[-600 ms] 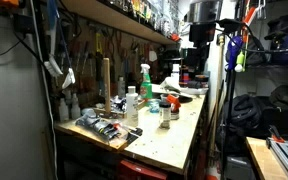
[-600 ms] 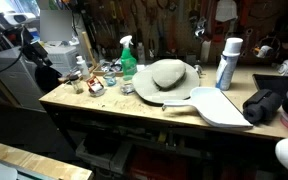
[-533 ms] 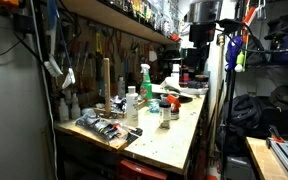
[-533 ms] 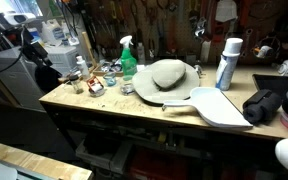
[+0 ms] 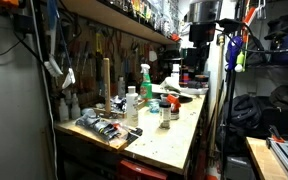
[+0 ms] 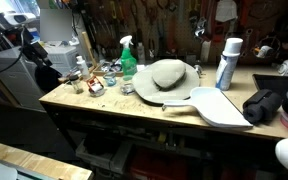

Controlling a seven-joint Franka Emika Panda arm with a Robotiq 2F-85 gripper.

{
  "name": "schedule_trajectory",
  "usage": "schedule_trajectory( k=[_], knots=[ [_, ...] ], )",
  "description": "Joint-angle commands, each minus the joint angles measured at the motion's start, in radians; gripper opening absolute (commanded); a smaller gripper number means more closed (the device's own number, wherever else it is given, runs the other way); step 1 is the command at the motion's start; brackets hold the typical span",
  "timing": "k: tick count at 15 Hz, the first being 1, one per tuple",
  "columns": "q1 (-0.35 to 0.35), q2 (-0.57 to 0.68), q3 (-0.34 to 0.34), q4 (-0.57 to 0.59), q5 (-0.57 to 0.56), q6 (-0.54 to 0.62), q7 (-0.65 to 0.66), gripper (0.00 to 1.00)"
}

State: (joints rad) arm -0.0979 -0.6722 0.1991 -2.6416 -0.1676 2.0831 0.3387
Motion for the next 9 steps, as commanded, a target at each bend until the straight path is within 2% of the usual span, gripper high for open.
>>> schedule_trajectory(
  k=[1,3,5,9],
  knots=[
    [0.009,0.056,-0.01,0.048,0.073,0.053,0.122,1.0],
    [0.016,0.124,-0.018,0.111,0.14,0.092,0.161,1.0],
    [0.009,0.182,-0.017,0.153,0.177,0.183,0.191,1.0],
    [-0.024,0.312,-0.007,0.258,0.147,0.351,0.271,1.0]
  ],
)
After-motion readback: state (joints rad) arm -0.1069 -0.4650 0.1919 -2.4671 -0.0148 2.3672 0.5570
